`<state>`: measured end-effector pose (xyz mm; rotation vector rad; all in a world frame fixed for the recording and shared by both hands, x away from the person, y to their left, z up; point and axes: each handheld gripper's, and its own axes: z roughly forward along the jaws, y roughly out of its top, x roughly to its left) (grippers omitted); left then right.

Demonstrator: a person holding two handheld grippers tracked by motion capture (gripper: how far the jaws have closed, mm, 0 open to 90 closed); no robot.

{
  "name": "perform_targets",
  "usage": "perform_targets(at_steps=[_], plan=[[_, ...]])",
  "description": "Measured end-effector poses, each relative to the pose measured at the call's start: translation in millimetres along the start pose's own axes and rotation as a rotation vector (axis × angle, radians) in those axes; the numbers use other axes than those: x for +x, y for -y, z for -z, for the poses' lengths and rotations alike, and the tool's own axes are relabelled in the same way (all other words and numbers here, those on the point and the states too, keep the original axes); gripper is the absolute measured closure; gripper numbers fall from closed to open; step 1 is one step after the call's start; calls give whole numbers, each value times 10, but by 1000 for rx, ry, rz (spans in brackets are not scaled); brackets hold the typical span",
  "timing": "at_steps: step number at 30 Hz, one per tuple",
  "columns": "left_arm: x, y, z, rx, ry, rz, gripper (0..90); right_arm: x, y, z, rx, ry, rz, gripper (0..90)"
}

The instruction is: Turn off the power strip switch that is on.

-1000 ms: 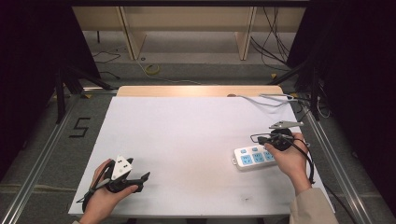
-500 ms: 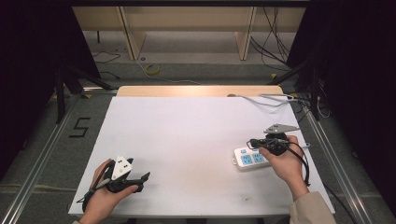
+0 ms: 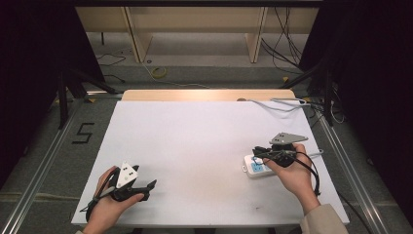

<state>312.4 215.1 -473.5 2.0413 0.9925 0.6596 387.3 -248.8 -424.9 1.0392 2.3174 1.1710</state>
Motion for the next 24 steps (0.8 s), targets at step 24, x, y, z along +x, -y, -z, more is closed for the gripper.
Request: perform_targets(at_steps=[24], plan=[[-2, -1, 0, -1, -1, 0, 208, 163, 139, 40, -60, -96, 50, 596]])
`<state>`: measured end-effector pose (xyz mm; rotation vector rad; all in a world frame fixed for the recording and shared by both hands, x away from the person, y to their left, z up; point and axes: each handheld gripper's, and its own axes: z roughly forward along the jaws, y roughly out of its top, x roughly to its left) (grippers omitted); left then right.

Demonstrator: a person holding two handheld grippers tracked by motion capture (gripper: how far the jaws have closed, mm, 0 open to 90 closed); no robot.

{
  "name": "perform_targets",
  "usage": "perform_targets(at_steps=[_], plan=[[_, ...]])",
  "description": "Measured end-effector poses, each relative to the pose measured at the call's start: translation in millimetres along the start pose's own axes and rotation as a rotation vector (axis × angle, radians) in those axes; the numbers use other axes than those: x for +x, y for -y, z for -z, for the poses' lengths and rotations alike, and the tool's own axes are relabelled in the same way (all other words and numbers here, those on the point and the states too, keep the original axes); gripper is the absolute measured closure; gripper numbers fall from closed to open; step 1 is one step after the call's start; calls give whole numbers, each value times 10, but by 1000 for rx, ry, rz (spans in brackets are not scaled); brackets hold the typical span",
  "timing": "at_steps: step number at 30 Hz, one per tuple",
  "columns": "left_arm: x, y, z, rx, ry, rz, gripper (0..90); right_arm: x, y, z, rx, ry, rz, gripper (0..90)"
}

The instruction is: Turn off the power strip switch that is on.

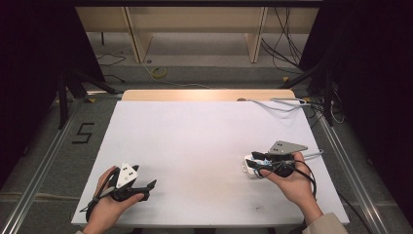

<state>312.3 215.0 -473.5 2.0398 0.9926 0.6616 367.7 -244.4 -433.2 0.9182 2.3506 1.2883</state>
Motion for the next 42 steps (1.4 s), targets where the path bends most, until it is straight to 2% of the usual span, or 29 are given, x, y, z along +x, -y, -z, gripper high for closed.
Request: perform_targets(at_steps=[7, 20, 29, 42], plan=[[1, 0, -1, 1, 1, 1, 208, 25, 66, 31, -20, -14, 47, 519], [1, -1, -2, 1, -1, -1, 208, 60, 237, 154, -82, -25, 38, 403], [-1, -1, 0, 1, -1, 0, 208, 72, 383, 219, -90, -9, 19, 362], [-3, -2, -3, -1, 1, -1, 208, 68, 444, 244, -102, 12, 11, 341]])
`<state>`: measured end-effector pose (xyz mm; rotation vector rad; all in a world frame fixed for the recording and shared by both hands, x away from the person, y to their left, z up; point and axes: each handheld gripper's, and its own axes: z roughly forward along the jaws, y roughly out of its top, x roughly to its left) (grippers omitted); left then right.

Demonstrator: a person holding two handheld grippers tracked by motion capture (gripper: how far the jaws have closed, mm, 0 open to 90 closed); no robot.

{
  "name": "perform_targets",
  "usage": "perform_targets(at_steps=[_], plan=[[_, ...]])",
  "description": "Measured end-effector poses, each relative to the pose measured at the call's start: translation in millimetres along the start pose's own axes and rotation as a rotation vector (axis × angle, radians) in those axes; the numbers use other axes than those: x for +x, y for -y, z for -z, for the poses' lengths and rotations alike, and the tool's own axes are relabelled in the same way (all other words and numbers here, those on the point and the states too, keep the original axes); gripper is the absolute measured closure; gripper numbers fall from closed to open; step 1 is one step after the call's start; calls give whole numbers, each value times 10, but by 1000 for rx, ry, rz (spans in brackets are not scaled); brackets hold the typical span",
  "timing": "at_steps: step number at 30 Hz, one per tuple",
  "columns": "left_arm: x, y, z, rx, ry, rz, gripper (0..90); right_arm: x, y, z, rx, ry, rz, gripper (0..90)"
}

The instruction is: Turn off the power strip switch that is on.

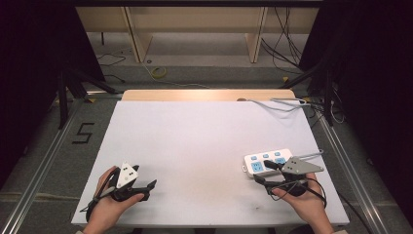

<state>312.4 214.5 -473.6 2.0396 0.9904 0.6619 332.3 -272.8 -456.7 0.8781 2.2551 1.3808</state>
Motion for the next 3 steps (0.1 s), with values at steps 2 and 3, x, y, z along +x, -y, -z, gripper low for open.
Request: perform_targets(at_steps=[2, 3], plan=[[2, -1, 1, 2, 0, 1, 208, -5, 0, 4, -3, 4, 1, 337], [2, -1, 0, 4, 0, 0, 208, -6, -1, 7, -4, 5, -1, 336]])
